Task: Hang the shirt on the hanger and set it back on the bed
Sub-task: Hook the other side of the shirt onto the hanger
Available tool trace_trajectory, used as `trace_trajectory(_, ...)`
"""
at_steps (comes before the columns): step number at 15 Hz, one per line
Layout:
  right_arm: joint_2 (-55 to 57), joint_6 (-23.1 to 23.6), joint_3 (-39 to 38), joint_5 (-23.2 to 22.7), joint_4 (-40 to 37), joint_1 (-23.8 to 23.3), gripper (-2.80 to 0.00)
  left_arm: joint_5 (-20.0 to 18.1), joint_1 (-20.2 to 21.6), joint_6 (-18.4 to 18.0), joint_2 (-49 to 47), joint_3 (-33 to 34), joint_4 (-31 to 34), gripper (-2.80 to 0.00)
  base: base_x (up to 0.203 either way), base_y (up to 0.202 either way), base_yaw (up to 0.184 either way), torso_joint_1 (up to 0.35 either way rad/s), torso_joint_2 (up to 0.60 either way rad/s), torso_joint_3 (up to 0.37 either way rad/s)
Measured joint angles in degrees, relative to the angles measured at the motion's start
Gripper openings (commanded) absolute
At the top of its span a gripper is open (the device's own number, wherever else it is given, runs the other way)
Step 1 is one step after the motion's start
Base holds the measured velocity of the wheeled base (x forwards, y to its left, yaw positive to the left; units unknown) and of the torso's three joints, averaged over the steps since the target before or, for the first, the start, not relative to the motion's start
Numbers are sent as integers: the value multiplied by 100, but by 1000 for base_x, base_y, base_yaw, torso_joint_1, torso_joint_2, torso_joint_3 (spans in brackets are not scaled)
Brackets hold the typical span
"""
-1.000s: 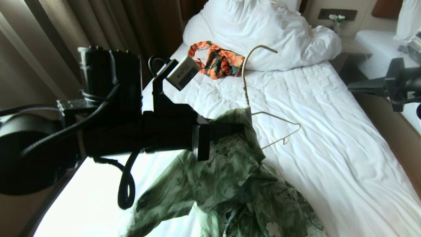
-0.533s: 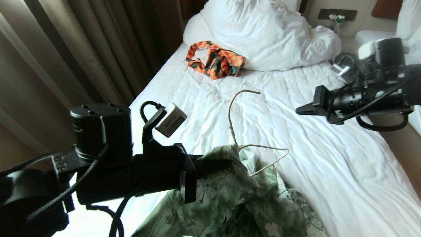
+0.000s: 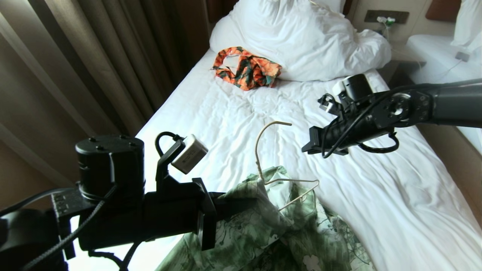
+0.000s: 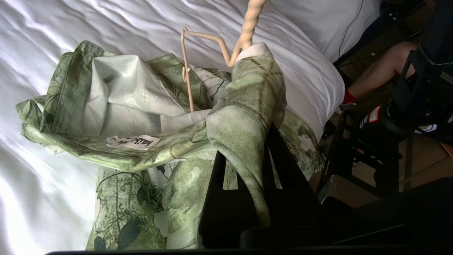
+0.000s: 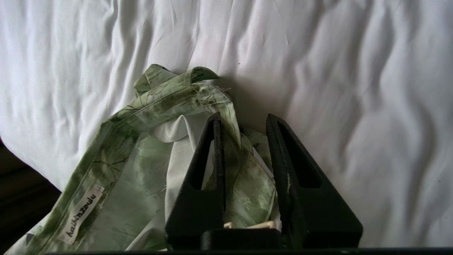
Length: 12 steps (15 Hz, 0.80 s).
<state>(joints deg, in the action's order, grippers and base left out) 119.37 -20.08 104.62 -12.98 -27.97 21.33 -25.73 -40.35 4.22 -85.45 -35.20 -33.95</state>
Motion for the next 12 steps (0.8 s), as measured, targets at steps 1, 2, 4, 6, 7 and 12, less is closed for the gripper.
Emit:
trace_trajectory(1,142,128,69,-5,-43,41,0,2,0,2,67,58,2,-280,0,0,0,0,0,0)
trace_trajectory(2,254,224,102,-31,-43,90,0,6,-3,3,139,96,0,-280,0,0,0,0,0,0)
trace_trajectory(4,469,352,136,-40,-37,236,0,11,-5,2,279,158,13,-280,0,0,0,0,0,0)
trace_trajectory(6,658,421,146,-16,42,359,0,18,0,4,345,180,11,-280,0,0,0,0,0,0)
trace_trajectory(7,738,426,146,-5,139,407,0,16,0,4,357,189,11,-280,0,0,0,0,0,0)
trace_trajectory(12,1036,425,147,-10,425,592,0,-1,-8,-2,352,286,7,-280,0,0,0,0,0,0)
